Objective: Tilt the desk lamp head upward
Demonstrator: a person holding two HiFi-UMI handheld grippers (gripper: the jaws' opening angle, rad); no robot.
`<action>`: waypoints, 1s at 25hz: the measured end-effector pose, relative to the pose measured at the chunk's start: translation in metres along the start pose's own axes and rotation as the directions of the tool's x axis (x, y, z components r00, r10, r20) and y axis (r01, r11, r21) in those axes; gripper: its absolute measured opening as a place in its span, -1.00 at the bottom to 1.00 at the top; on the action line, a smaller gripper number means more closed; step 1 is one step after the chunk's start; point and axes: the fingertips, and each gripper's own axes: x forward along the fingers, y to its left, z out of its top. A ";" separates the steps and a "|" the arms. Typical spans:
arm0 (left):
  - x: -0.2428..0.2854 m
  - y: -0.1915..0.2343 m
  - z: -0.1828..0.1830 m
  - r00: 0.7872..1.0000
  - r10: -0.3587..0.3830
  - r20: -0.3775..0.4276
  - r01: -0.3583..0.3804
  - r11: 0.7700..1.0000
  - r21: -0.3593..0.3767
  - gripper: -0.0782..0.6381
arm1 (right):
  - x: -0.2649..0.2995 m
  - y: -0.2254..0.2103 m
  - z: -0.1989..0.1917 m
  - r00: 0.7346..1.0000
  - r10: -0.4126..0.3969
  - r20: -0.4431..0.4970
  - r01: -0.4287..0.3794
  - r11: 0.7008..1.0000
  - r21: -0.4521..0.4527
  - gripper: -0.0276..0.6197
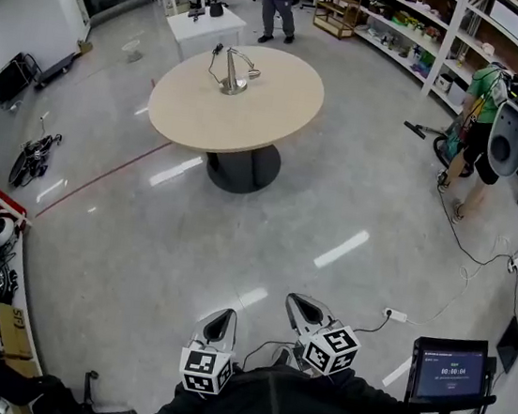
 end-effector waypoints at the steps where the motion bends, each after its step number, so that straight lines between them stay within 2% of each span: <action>1: 0.005 0.002 0.003 1.000 0.005 0.000 -0.005 1.000 -0.001 -0.76 | 0.003 -0.005 0.004 1.000 -0.005 0.006 0.005 1.000 0.002 -0.93; 7: 0.036 0.024 0.017 1.000 -0.005 -0.001 0.005 1.000 -0.011 -0.76 | 0.032 -0.026 0.019 0.999 -0.039 0.016 0.039 0.999 0.002 -0.93; 12: 0.070 0.059 0.038 0.997 -0.072 0.023 0.072 0.997 -0.005 -0.76 | 0.071 -0.035 0.035 0.994 -0.106 0.025 0.106 0.994 -0.019 -0.93; 15: 0.087 0.096 0.057 0.991 -0.129 0.036 0.129 0.992 0.005 -0.76 | 0.108 -0.030 0.043 0.988 -0.153 0.031 0.154 0.988 -0.026 -0.93; 20: 0.110 0.189 0.081 0.982 -0.183 0.037 0.184 0.983 -0.014 -0.76 | 0.195 -0.005 0.053 0.976 -0.219 0.016 0.219 0.975 -0.032 -0.93; 25: 0.115 0.203 0.081 0.981 -0.193 0.033 0.194 0.980 -0.046 -0.76 | 0.213 0.004 0.047 0.977 -0.210 -0.031 0.209 0.977 -0.027 -0.93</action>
